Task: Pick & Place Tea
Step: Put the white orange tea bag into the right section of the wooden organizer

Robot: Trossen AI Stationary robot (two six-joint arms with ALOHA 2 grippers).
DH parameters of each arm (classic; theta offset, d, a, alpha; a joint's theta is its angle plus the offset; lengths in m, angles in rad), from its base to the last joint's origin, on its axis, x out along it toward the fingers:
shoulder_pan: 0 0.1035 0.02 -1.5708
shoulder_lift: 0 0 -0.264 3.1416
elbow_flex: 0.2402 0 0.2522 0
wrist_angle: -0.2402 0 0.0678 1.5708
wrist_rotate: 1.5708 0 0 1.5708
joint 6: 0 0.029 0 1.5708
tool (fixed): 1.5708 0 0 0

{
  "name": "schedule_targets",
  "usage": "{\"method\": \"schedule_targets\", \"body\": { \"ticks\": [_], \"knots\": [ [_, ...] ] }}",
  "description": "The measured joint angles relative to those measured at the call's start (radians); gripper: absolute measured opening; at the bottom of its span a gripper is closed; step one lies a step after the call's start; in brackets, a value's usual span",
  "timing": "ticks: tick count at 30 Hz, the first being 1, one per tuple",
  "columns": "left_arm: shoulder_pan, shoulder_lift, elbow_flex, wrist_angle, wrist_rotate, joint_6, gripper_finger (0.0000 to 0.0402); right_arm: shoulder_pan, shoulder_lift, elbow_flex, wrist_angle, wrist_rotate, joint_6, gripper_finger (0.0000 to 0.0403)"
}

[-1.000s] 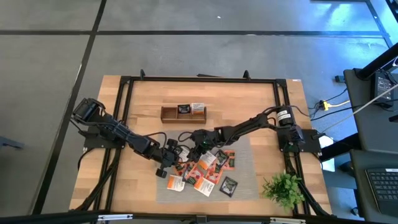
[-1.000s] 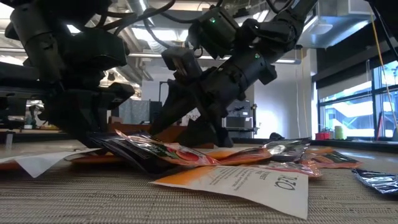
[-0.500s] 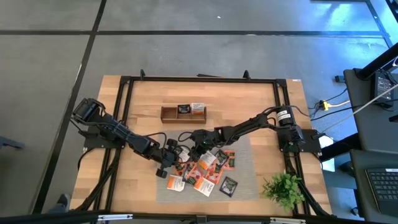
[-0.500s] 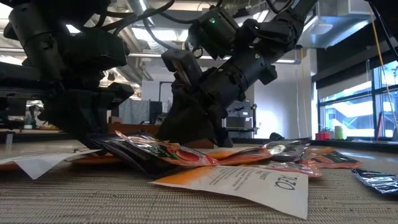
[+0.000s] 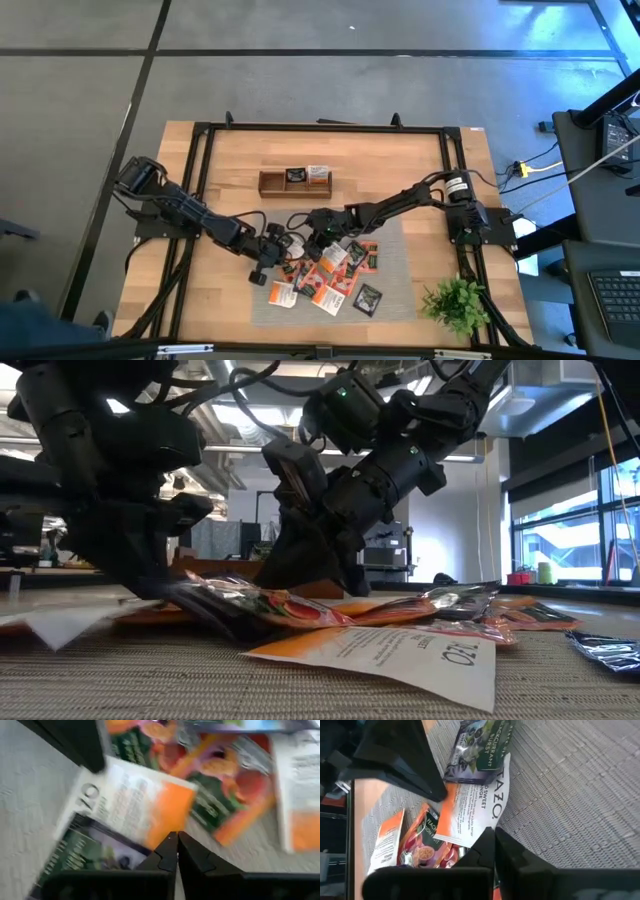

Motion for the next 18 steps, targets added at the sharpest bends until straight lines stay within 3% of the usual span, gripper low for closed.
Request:
{"method": "schedule_targets", "body": {
  "ticks": [10,18],
  "knots": [
    [-0.008,-0.262,0.003,-0.041,0.022,0.017,0.0008,-0.022,-0.074,-0.001,-0.028,-0.006,-0.114,0.0002],
    [-0.008,-0.441,0.003,-0.082,0.015,0.017,0.0008,-0.054,-0.261,0.012,-0.231,0.02,-0.371,0.0002]
  ]
}}
